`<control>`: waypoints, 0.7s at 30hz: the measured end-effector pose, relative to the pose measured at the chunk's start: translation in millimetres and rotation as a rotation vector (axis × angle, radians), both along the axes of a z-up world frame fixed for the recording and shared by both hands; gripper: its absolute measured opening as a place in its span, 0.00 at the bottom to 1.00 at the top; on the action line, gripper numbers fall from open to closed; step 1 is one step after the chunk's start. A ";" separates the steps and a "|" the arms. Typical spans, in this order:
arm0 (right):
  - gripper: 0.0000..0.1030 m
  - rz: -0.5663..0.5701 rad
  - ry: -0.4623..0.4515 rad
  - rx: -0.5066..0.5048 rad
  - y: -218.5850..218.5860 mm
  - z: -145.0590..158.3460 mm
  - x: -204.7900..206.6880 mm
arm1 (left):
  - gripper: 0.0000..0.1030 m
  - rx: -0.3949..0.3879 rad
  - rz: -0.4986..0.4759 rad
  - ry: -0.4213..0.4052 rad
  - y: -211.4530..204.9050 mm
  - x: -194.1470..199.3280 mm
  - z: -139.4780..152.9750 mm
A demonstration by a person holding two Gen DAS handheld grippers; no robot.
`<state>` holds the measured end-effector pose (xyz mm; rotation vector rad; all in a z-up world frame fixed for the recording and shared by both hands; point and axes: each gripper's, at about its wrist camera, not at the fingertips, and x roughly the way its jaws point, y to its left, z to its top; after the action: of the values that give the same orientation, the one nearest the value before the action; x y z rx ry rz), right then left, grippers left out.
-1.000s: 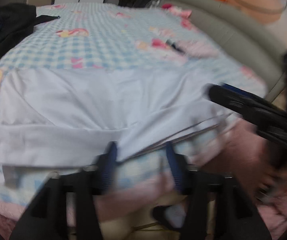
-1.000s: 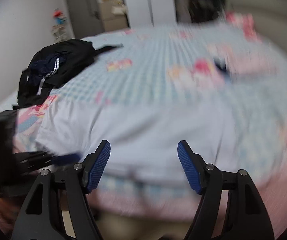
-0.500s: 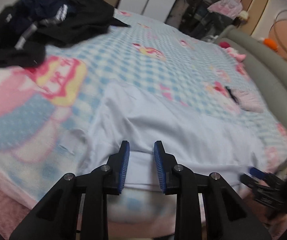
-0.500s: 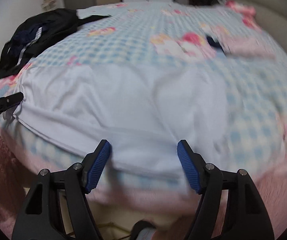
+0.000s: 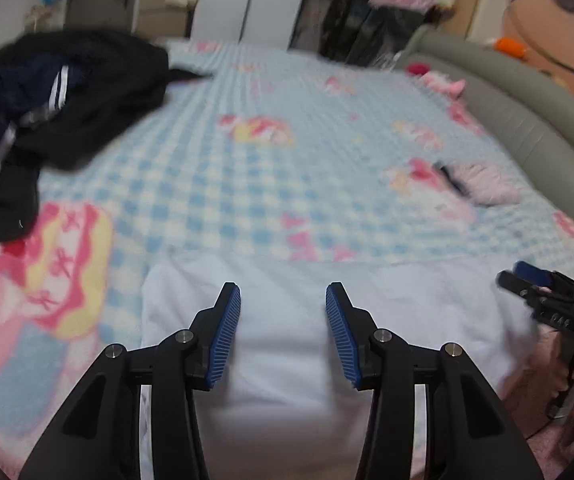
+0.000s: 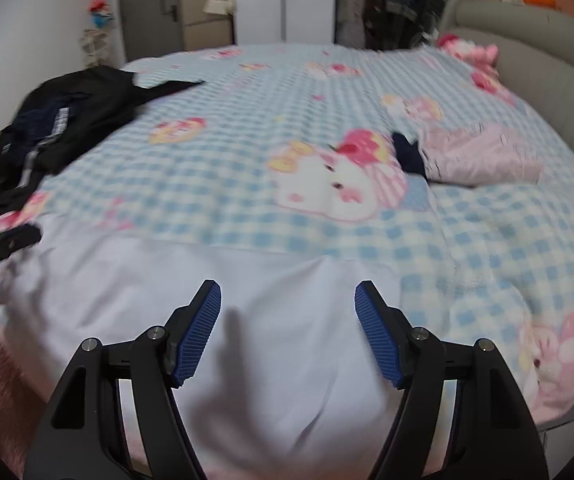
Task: Fold clothes
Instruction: 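Open both tools and move them over the folded white shirt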
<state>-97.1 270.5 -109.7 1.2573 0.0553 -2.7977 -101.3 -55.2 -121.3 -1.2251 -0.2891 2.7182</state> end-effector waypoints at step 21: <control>0.75 -0.123 -0.096 -0.246 31.0 -28.8 26.6 | 0.50 0.045 -0.054 0.053 27.8 53.2 4.2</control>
<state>-70.4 301.5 -138.5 1.3723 -0.3711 -2.7303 -48.1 -27.5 -117.1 -1.1307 -0.3042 2.6781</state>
